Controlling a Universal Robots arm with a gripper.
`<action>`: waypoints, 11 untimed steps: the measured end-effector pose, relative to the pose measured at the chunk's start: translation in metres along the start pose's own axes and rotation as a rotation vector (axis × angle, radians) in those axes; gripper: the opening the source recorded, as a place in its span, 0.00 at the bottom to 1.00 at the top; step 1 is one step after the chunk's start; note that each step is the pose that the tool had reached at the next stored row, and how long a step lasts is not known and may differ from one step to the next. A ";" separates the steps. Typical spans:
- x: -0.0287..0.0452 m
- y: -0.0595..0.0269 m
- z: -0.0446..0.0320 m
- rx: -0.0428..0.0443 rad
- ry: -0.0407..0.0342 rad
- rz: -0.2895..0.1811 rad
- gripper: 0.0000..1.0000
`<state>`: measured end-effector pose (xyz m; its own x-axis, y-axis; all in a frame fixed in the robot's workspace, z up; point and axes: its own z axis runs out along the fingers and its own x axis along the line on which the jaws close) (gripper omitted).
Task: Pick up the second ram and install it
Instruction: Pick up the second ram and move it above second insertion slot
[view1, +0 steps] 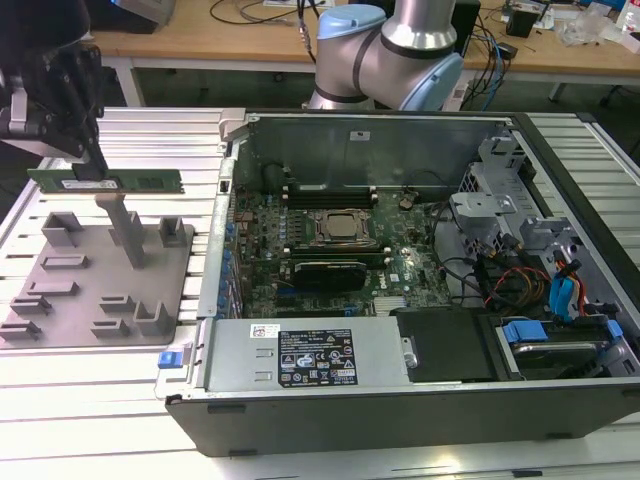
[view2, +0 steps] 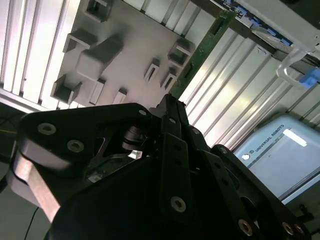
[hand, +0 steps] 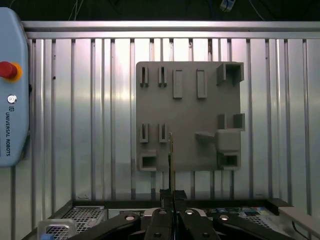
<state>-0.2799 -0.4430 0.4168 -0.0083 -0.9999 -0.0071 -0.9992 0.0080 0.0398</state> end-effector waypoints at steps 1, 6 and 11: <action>0.0000 -0.0012 0.0000 0.0000 0.0000 0.000 0.09; -0.0001 -0.0149 -0.0006 -0.0001 0.0000 0.000 0.09; -0.0003 -0.0353 -0.0014 0.0000 0.0000 0.000 0.09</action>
<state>-0.2445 -0.4431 0.4168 -0.0084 -0.9999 -0.0070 -0.9992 0.0081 0.0398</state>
